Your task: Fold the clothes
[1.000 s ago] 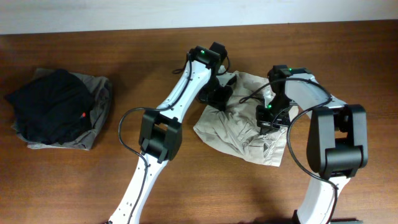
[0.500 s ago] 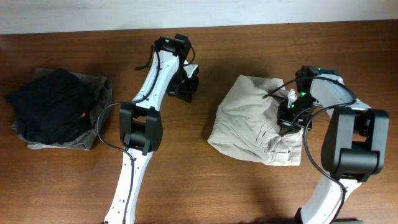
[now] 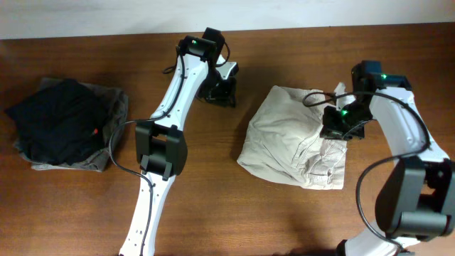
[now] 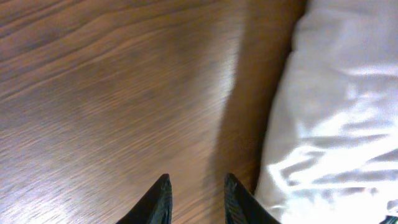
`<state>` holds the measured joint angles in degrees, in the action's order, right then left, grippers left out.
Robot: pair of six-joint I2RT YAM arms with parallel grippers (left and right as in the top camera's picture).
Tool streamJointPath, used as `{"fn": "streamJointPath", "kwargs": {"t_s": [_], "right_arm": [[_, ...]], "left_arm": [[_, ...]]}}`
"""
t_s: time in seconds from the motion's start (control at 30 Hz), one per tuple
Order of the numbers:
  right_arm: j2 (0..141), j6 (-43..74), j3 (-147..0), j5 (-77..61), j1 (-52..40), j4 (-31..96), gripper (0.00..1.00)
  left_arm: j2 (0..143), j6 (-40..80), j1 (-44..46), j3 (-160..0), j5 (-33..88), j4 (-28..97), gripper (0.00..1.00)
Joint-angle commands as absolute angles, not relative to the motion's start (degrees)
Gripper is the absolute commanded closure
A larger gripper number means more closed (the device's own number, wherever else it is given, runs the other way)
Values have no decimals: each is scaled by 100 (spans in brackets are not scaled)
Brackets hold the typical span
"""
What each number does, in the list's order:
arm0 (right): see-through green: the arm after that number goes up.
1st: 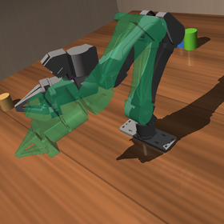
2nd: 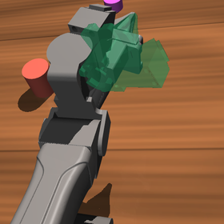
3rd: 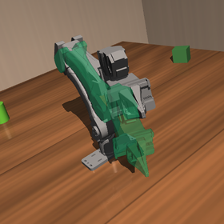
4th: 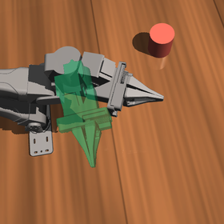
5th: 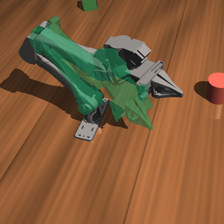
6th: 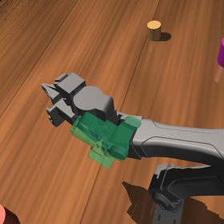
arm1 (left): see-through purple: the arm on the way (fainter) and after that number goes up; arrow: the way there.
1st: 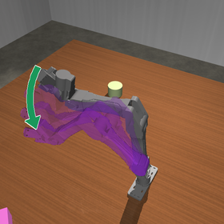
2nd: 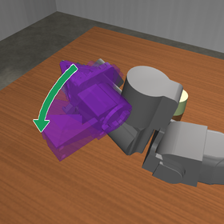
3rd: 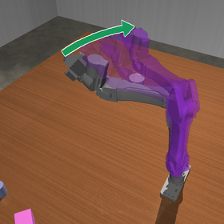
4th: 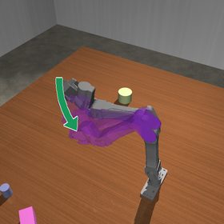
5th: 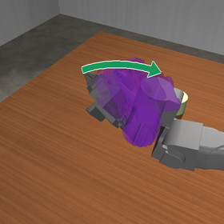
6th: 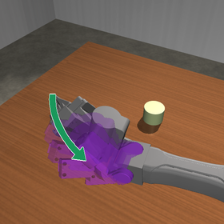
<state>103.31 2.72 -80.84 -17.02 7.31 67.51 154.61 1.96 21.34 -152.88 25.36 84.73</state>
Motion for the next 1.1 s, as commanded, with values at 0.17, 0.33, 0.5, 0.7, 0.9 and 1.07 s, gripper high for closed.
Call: {"fn": "streamJointPath", "kwargs": {"t_s": [0.17,0.33,0.5,0.7,0.9,1.07], "right_arm": [[10200,762,-8165,-1780,1048,6617,64],[10200,681,-8165,-2233,1844,6584,46],[10200,-161,-8165,-3343,1951,6670,47],[10202,-231,-8165,-3306,1310,6663,89],[10204,-108,-8165,-2561,613,6344,93],[10204,-99,-8165,-2351,143,6211,93]], "left_arm": [[15279,-650,2418,-15264,3931,8652,73],[15222,-934,2523,-15264,3822,8750,81],[15222,-934,2526,-15262,3301,8659,76],[15222,-930,2519,-15262,3057,8816,73],[15187,-847,2375,-15270,3055,8971,73],[15181,-888,2231,-15270,3055,9142,69]]}}
